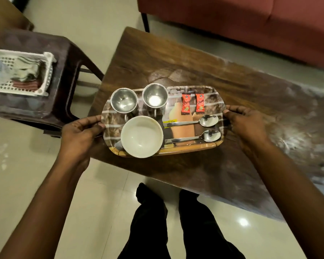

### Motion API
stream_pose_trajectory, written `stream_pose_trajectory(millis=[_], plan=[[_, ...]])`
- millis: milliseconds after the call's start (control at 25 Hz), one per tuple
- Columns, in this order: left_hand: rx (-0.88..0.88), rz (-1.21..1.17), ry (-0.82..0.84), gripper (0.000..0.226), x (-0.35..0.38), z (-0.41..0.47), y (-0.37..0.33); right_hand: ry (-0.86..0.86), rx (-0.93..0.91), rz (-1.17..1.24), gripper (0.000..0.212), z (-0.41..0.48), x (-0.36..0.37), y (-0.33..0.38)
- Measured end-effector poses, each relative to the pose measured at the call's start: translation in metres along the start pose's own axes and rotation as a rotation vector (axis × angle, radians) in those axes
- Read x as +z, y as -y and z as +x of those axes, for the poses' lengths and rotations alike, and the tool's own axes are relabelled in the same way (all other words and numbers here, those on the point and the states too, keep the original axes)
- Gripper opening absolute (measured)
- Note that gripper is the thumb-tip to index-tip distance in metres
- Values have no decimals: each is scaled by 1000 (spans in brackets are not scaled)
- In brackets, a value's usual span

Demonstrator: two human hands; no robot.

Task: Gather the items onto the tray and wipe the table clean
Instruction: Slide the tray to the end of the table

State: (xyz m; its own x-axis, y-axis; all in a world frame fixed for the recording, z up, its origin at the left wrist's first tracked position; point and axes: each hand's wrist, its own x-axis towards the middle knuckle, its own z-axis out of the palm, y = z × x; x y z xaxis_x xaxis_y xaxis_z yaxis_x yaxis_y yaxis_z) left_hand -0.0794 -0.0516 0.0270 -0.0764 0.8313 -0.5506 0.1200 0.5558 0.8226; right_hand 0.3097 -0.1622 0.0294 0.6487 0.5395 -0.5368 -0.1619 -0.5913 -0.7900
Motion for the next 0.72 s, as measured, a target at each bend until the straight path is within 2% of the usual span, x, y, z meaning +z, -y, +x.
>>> stream_pose_trajectory(millis=[160,360,720], plan=[[19,-28,-45,29,-37,-6,-24,82,-67,-69,16,0,45,56],[-45,-117,-121,30,-64,-5,-18,190,-106,-189,11,28,108,114],[-274,-261,-186,19,-42,26,31,315,-154,-431,10,128,242,154]])
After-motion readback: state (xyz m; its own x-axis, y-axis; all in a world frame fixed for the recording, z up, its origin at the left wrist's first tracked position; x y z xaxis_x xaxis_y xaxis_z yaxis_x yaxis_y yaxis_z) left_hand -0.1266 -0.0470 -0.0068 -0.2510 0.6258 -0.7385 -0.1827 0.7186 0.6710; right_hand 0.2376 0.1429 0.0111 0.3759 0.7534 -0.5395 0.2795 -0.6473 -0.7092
